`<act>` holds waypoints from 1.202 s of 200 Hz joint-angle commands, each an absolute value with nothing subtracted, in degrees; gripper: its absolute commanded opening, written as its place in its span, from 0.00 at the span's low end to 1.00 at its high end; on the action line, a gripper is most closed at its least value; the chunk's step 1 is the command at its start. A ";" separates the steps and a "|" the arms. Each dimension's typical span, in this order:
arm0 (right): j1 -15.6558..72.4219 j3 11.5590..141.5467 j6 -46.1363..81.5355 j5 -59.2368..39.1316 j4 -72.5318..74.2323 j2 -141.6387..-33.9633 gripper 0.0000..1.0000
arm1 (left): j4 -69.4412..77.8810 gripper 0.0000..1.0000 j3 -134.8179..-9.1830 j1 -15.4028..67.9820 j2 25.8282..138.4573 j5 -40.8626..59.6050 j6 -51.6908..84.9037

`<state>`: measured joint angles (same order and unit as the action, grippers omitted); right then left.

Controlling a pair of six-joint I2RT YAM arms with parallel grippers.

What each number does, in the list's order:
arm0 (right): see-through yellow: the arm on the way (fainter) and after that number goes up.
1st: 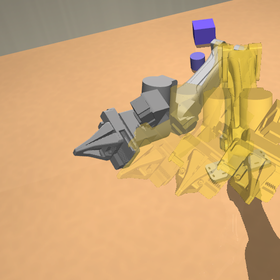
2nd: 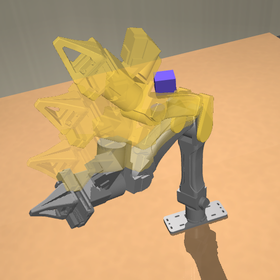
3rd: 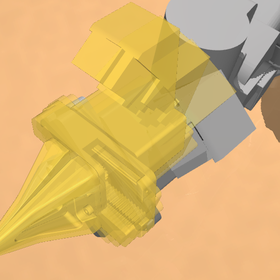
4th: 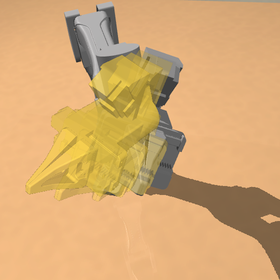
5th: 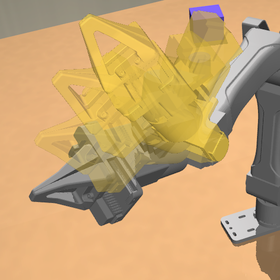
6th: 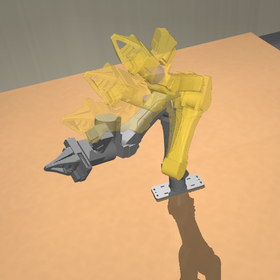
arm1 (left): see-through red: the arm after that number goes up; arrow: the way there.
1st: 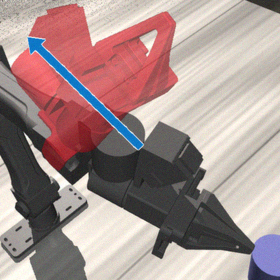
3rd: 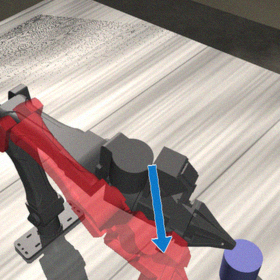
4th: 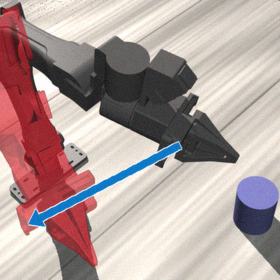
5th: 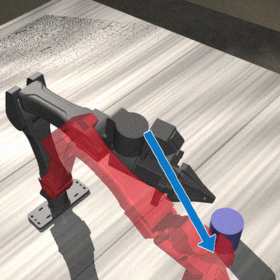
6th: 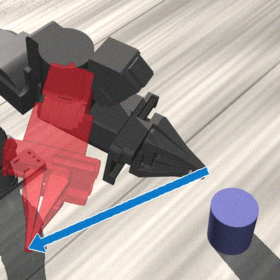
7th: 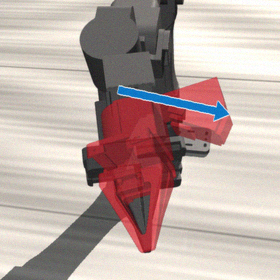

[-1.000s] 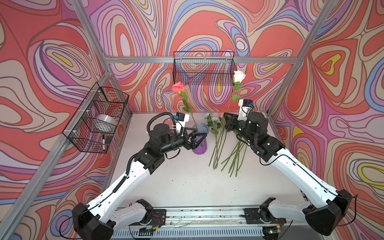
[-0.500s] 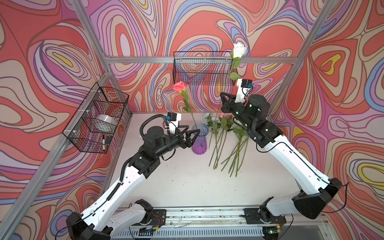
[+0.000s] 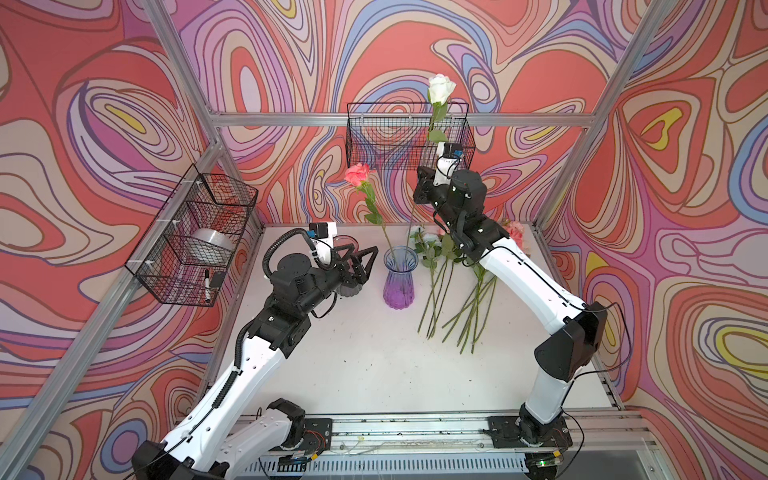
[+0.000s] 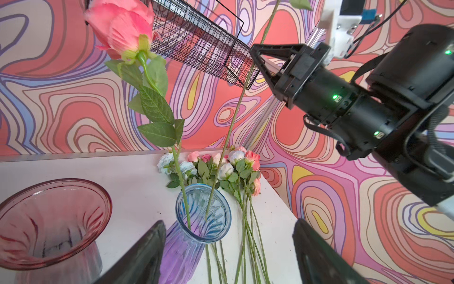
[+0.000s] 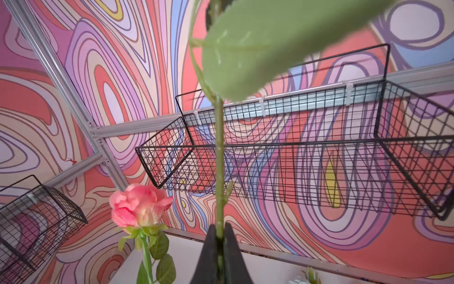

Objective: Arrange the flowers into the vase
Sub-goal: 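Carry the white rose over the blue-purple vase and lower its stem in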

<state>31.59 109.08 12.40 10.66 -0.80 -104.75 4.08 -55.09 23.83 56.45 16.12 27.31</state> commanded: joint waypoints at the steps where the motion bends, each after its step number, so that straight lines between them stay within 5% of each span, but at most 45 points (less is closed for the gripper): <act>1: 31.88 109.71 10.99 9.98 1.55 -105.37 0.00 | 6.55 0.82 -54.64 22.93 56.81 17.86 28.53; 81: 38.29 85.22 8.08 9.40 6.42 -96.62 0.02 | 7.84 0.82 -54.10 21.79 58.44 19.42 28.23; 240: 39.81 79.61 23.07 17.57 -2.95 -90.77 0.30 | 8.27 0.81 -54.66 21.73 62.18 22.68 29.47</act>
